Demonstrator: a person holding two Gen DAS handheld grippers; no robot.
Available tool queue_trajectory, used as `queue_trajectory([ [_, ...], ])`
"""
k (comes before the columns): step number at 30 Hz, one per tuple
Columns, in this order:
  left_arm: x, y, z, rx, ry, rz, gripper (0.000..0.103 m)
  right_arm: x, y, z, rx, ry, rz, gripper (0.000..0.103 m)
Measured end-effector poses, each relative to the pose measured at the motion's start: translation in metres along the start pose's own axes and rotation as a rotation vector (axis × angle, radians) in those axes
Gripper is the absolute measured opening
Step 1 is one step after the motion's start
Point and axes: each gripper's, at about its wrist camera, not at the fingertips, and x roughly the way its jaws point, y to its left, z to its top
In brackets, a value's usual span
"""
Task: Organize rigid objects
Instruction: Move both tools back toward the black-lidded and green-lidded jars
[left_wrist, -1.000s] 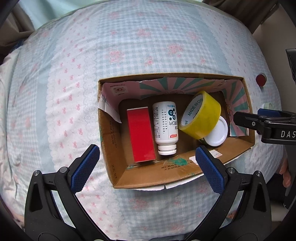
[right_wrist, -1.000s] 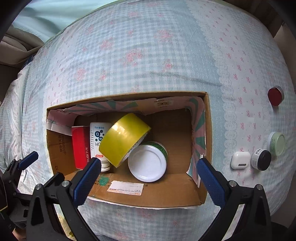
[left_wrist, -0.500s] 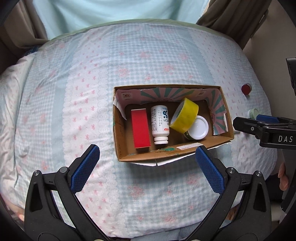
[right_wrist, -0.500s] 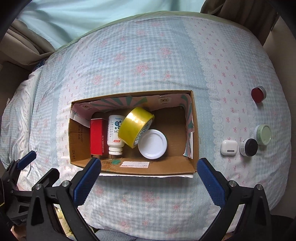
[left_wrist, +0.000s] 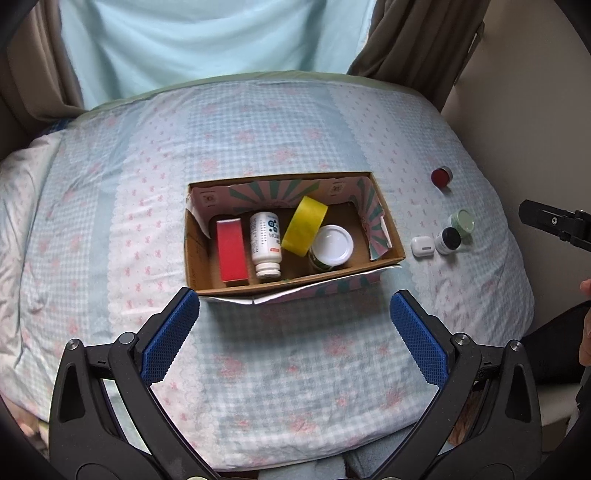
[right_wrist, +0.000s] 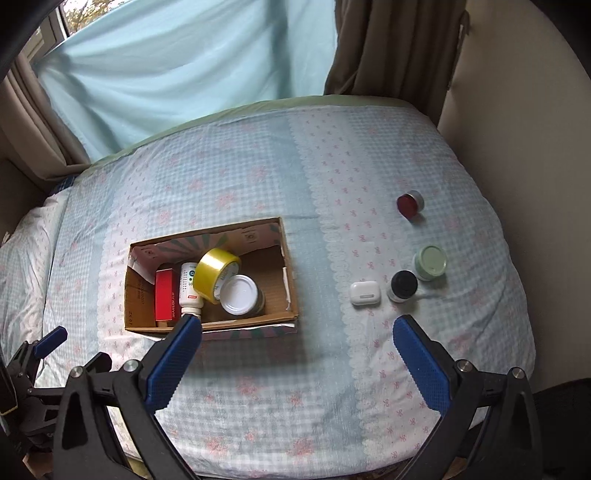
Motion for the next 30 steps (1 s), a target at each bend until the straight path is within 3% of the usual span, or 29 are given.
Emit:
queue_trajectory([
  [8,-0.009,-0.083,-0.009,0.044,-0.054,0.03,0.103,-0.03,-0.114,-0.012,0.114,-0.055,0.025,0.103],
  [12,-0.005,-0.137,-0.012,0.028,-0.094,0.061,0.103,-0.023,-0.173,-0.004,0.082,-0.062,0.037,0.103],
  [17,0.014,-0.21,-0.023,-0.045,-0.112,0.048,0.103,0.0,-0.235,0.011,-0.008,-0.057,0.088,0.103],
  [24,0.053,-0.299,-0.033,0.044,-0.114,0.064,0.103,0.029,-0.275,0.022,-0.2,-0.081,0.119,0.103],
  [30,0.113,-0.336,-0.029,0.143,-0.138,0.024,0.103,0.089,-0.283,0.023,-0.285,-0.097,0.148,0.103],
])
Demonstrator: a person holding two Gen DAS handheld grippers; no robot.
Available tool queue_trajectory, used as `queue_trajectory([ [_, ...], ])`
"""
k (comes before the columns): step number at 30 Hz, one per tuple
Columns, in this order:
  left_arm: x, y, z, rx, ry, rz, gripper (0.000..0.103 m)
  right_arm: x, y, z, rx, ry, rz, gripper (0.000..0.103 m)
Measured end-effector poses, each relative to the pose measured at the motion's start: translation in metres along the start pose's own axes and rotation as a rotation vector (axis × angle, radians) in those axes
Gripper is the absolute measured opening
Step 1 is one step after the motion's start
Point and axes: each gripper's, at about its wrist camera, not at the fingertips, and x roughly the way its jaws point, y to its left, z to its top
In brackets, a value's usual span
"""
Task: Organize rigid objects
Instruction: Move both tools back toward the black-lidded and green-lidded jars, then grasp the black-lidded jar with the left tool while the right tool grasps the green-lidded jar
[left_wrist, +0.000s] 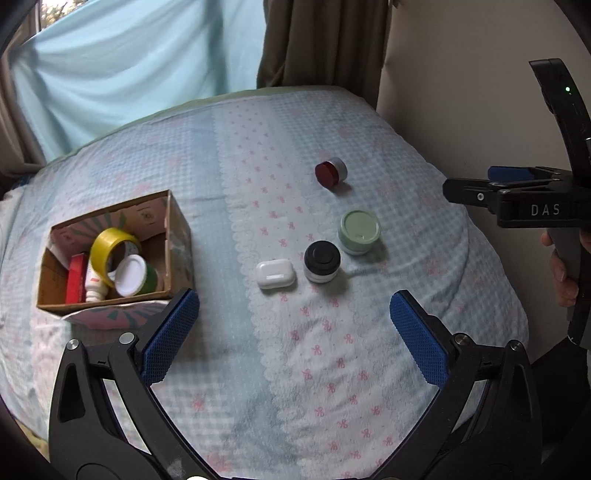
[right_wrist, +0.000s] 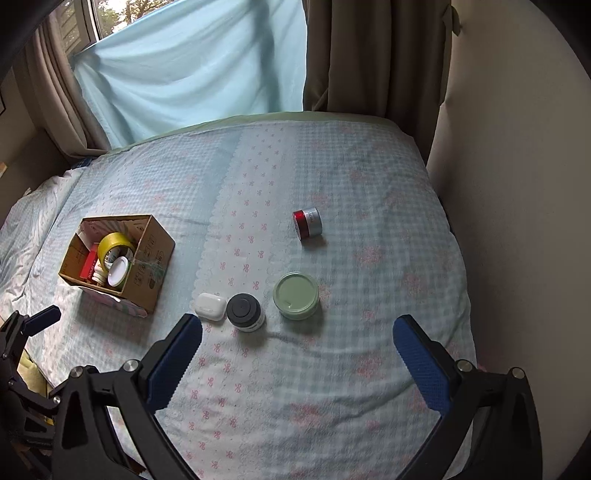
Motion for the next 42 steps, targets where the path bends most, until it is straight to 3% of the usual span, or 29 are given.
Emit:
queue_trajectory([
  [9,0.132,-0.017,-0.009,0.116,-0.033,-0.047,0.102,0.107,-0.01,-0.023,-0.028,-0.019,-0.007,0.103],
  [15,0.196,-0.026,-0.021,0.19,0.0,-0.088,0.088,0.163,-0.011,-0.033,-0.051,-0.019,0.013,0.103],
  [24,0.23,-0.033,-0.022,0.248,0.01,-0.128,0.077,0.209,0.002,-0.034,-0.134,0.011,0.019,0.093],
  [27,0.236,-0.034,-0.018,0.253,0.021,-0.13,0.073,0.217,0.002,-0.031,-0.138,0.021,0.017,0.083],
  [32,0.244,-0.027,-0.013,0.21,0.038,-0.142,0.053,0.22,0.003,-0.026,-0.145,0.018,0.03,0.073],
  [34,0.245,-0.023,-0.01,0.189,0.043,-0.158,0.053,0.22,0.005,-0.025,-0.159,0.021,0.04,0.067],
  [42,0.243,-0.024,-0.011,0.188,0.039,-0.151,0.053,0.221,0.008,-0.025,-0.151,0.025,0.026,0.067],
])
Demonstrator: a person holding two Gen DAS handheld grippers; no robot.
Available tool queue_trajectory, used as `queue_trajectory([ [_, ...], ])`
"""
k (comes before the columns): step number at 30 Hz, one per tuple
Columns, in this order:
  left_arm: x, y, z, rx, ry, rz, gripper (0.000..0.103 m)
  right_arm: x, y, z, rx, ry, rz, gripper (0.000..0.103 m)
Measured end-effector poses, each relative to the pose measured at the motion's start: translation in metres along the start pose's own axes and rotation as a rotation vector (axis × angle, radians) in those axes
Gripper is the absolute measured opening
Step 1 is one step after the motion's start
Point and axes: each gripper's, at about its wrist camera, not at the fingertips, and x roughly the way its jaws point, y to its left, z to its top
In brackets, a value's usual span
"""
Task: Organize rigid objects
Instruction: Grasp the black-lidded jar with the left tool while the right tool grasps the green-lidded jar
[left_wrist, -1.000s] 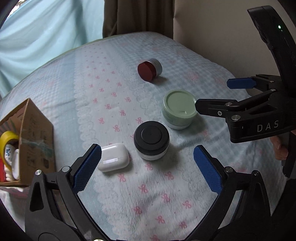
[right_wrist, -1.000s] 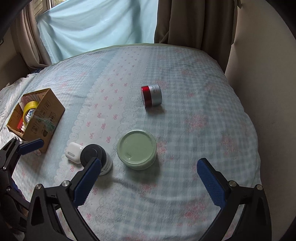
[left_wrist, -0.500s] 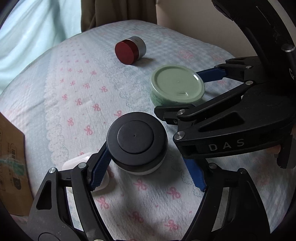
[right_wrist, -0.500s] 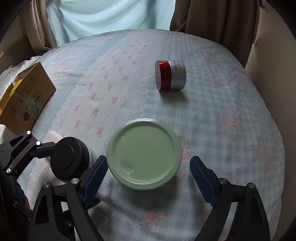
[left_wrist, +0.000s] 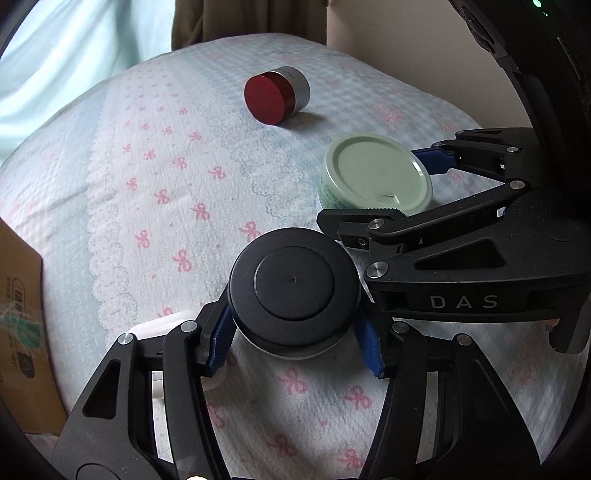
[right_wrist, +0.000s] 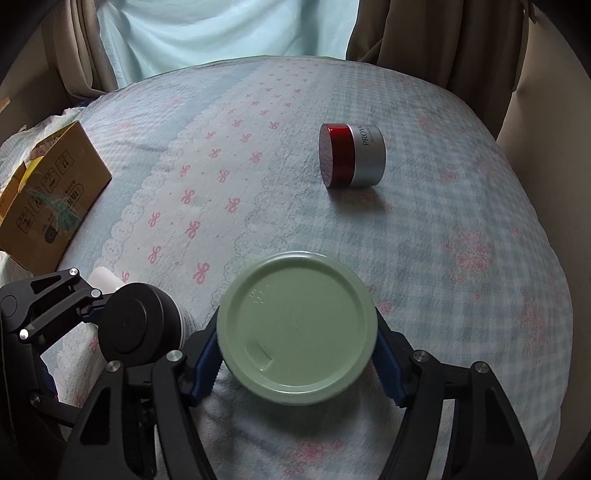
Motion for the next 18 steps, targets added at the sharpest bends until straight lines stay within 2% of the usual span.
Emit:
queue_trajectory([
  [9,-0.02,0.003,-0.001,-0.026,-0.011,0.012,0.053,-0.015,0.0,0.003,0.034,0.001,0.011,0.066],
  [14,-0.053,0.005,0.004,-0.053,-0.033,0.033,0.053,-0.05,0.0,0.011,0.075,-0.03,0.018,0.066],
  [18,-0.096,0.008,0.011,-0.09,-0.063,0.043,0.053,-0.092,0.007,0.024,0.08,-0.053,0.01,0.066],
])
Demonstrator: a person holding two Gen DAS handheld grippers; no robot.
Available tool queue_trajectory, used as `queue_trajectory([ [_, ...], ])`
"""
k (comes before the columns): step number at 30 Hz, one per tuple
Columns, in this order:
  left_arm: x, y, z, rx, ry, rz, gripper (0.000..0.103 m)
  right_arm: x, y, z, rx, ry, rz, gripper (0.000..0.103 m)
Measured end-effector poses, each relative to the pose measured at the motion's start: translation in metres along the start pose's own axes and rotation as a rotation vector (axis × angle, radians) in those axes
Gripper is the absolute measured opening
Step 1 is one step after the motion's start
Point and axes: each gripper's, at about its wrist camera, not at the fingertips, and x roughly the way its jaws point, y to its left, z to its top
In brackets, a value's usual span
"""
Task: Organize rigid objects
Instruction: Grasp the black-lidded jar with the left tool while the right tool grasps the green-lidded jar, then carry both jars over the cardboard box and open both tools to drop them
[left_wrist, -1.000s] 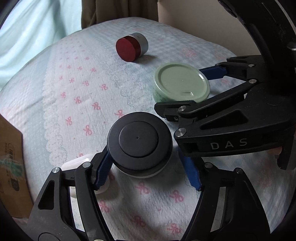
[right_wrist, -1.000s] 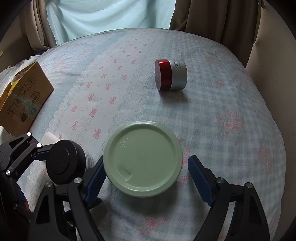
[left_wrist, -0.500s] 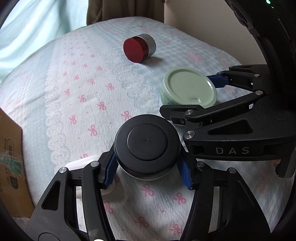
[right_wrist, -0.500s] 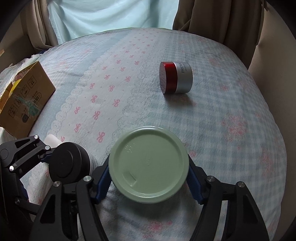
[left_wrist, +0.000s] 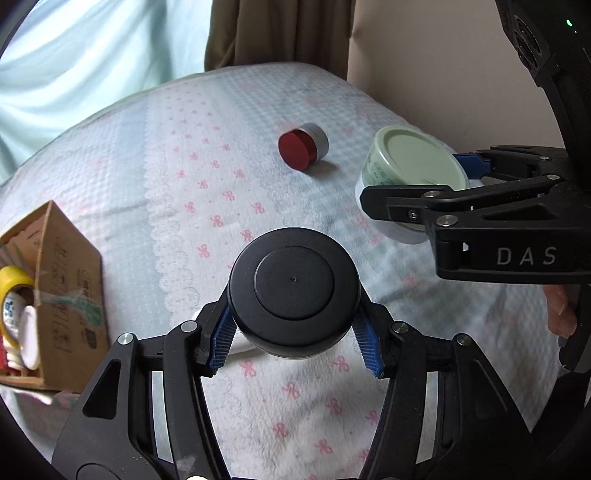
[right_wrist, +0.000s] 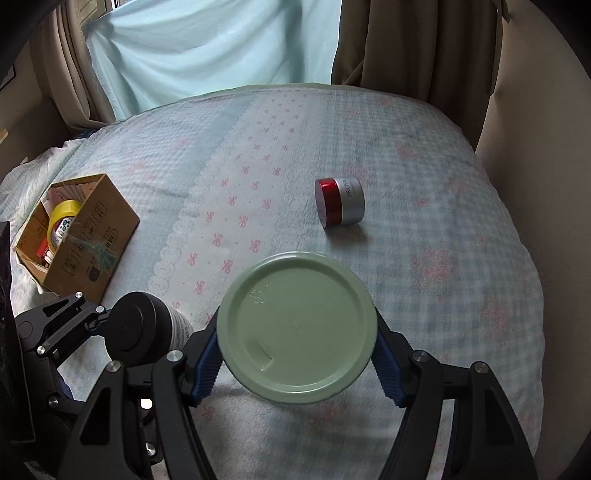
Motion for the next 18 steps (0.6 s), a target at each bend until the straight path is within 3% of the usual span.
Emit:
queue_trajectory([
  [6,-0.085,0.007,0.021,-0.063,-0.051,0.032,0.053,-0.08,0.02,0.026,0.003,-0.044,-0.004,0.066],
  [13,-0.195,0.021,0.045,-0.129,-0.103,0.126,0.053,-0.174,0.055,0.047,-0.017,-0.094,-0.001,0.066],
  [18,-0.26,0.04,0.046,-0.172,-0.117,0.17,0.053,-0.218,0.08,0.056,-0.003,-0.112,0.02,0.067],
])
